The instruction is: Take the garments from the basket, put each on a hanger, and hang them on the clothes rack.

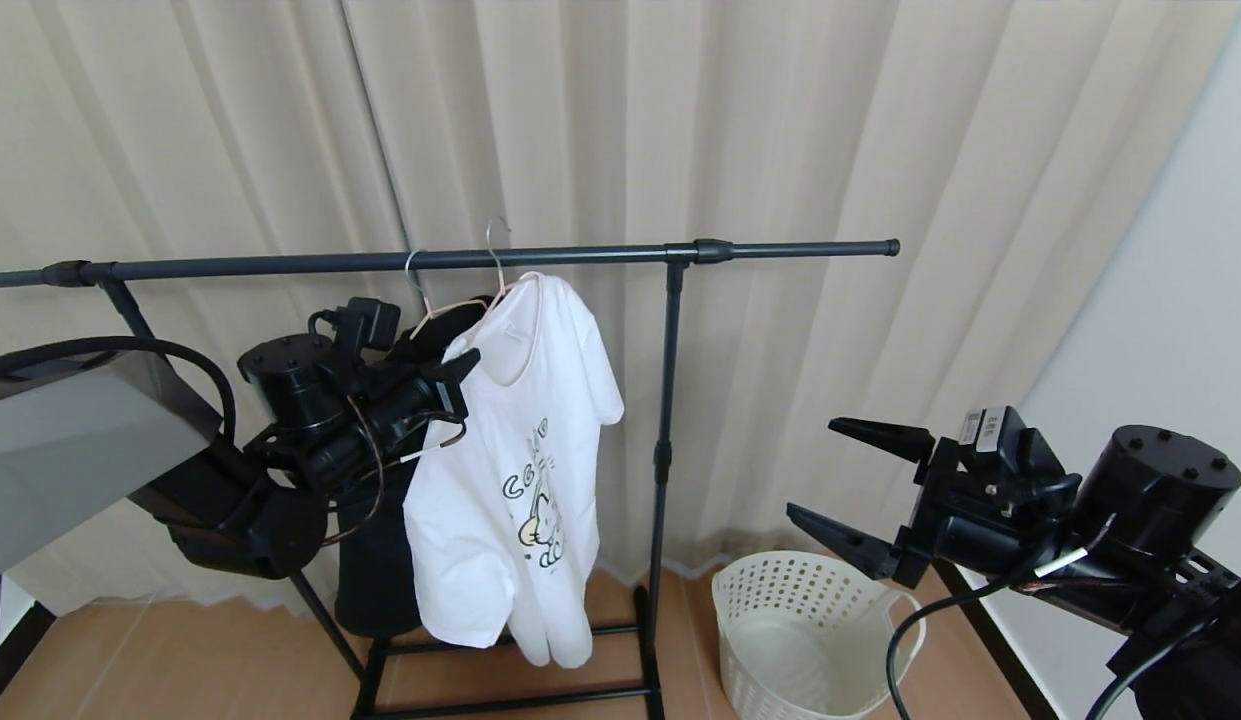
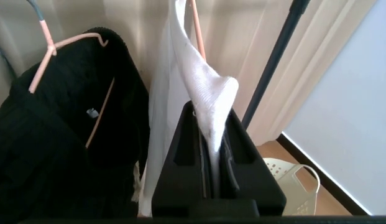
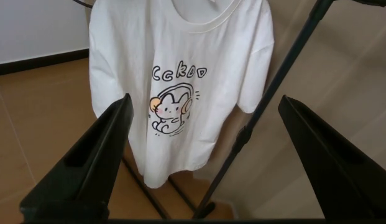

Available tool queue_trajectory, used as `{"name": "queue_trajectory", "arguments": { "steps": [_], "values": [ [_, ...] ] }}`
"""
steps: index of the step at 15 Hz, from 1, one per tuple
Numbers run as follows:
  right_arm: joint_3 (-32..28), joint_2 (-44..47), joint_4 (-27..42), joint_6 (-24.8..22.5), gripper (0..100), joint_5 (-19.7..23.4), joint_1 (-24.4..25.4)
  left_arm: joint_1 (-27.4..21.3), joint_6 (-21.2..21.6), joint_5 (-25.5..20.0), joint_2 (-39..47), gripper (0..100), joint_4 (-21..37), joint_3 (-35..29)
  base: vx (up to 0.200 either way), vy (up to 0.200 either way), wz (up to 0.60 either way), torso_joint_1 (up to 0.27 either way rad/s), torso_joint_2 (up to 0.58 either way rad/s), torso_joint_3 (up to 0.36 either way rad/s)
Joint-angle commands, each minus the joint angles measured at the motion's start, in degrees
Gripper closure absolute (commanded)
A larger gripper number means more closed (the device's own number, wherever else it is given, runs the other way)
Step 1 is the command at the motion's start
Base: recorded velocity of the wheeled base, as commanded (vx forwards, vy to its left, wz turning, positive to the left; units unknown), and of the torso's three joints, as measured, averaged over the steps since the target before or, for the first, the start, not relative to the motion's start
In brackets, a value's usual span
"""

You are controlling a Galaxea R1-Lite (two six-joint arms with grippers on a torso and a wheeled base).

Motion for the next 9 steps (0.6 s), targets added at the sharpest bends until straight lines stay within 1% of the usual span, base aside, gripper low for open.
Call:
{"name": "queue_trajectory", "arguments": {
  "steps": [1, 3, 5, 9],
  "values": [
    [-0.1, 0.1, 0.0, 0.0, 0, 0.0, 0.0, 0.2, -0.2, 0.0, 2.5, 100, -0.1, -1.9, 0.0, 0.0, 0.0, 0.0, 0.0, 0.0],
    [-0.1, 0.4, -0.1, 0.0, 0, 0.0, 0.0, 0.2, -0.2, 0.6, 3.9, 100, -0.1, -3.1, 0.0, 0.0, 0.0, 0.0, 0.0, 0.0],
    [-0.1, 0.8, -0.1, 0.0, 0, 0.0, 0.0, -0.1, -0.2, 2.7, 5.7, 100, -0.1, -4.8, 0.0, 0.0, 0.0, 0.0, 0.0, 0.0],
    [-0.2, 0.8, -0.1, 0.0, 0, 0.0, 0.0, -0.1, -0.2, 2.7, 6.1, 100, -0.1, -4.8, 0.0, 0.0, 0.0, 0.0, 0.0, 0.0]
  ]
}}
